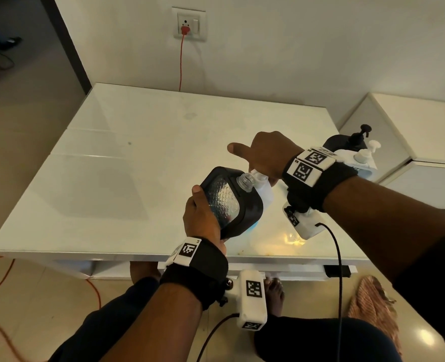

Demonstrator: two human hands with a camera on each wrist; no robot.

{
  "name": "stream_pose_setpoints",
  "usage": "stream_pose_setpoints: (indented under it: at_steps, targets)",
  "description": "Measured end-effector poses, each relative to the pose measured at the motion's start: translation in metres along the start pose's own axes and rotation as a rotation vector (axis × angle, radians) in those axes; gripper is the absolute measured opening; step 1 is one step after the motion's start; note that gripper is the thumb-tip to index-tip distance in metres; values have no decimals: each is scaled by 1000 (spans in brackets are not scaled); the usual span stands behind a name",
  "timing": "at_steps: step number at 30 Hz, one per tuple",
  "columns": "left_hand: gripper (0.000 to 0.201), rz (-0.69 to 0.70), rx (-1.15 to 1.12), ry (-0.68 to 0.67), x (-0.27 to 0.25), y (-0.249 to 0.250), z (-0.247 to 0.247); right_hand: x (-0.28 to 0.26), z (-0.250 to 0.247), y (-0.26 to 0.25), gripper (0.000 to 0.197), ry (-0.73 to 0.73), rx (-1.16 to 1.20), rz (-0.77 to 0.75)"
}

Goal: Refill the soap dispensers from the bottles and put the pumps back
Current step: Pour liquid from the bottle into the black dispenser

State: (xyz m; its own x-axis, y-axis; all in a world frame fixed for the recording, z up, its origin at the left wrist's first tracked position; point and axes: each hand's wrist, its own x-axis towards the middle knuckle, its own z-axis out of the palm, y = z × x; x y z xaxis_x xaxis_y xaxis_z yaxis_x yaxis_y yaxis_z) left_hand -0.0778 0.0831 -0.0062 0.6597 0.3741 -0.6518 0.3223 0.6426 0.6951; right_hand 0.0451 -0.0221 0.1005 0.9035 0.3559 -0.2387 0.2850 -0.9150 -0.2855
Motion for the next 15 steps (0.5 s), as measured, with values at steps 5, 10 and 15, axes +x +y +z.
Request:
stream_pose_setpoints:
  at_steps: [5,10,15]
  targets:
    - [33,14,14,8,0,0,-1,-2,2,0,62,23,-82,17]
    - [35,8,8,2,1,-3,0,-2,2,-2,91,13,7,13]
    - [35,33,30,13,1,-2,1,0,1,1,91,-24,-19,5]
